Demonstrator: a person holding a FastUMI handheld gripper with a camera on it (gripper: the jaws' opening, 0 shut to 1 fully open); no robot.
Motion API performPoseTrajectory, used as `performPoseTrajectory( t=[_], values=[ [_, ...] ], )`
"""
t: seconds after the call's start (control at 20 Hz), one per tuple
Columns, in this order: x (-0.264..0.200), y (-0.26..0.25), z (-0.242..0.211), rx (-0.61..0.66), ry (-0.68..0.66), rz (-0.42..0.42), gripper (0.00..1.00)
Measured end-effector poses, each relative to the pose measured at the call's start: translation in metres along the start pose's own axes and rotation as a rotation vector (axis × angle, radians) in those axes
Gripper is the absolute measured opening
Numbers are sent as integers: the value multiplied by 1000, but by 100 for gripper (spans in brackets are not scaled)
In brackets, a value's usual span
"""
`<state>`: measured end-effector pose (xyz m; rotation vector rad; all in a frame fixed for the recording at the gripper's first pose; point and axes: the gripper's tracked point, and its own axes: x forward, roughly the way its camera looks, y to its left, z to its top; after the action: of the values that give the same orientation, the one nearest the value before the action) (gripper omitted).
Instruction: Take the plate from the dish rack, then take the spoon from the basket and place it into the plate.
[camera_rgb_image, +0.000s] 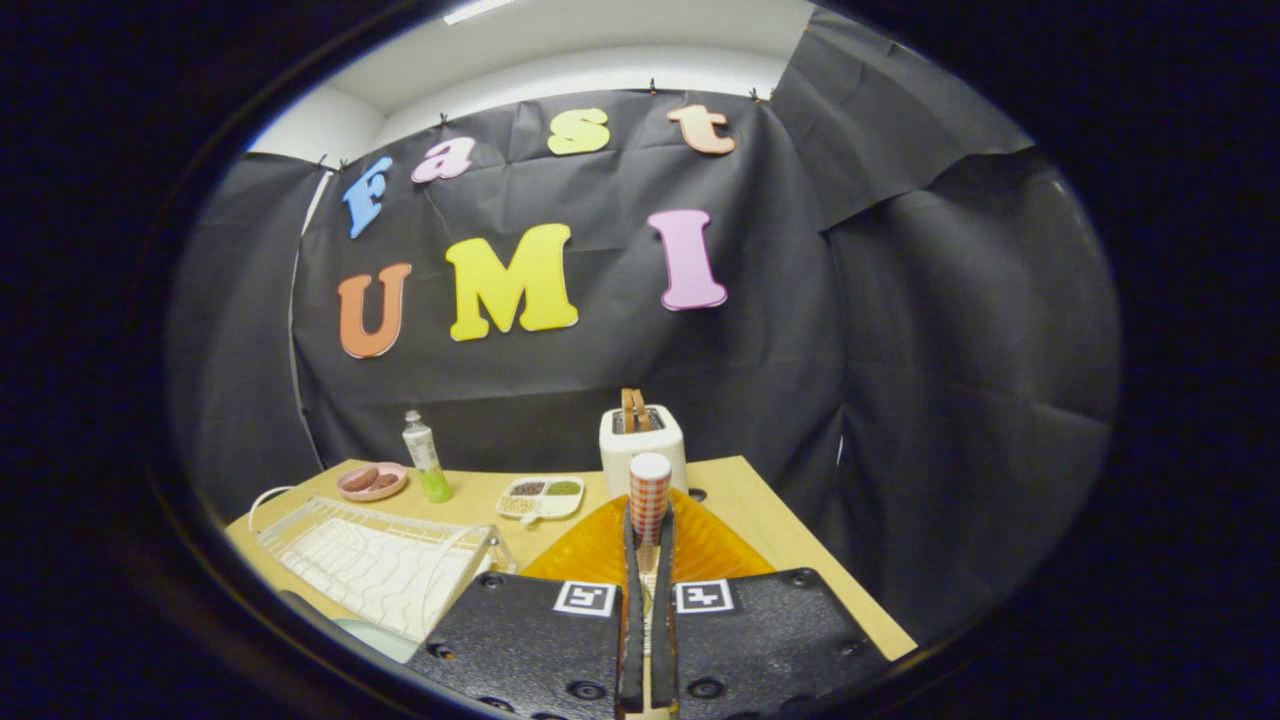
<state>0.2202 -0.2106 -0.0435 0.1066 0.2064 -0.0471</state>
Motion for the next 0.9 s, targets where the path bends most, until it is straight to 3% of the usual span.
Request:
performPoseTrajectory(
  t=[0.2, 0.5, 0.9],
  values=[
    [-46, 38, 6, -38, -24, 1, 8],
    [-110, 115, -20, -121, -12, 27, 8],
    [-142, 212, -69, -120, 39, 133, 8]
  ],
)
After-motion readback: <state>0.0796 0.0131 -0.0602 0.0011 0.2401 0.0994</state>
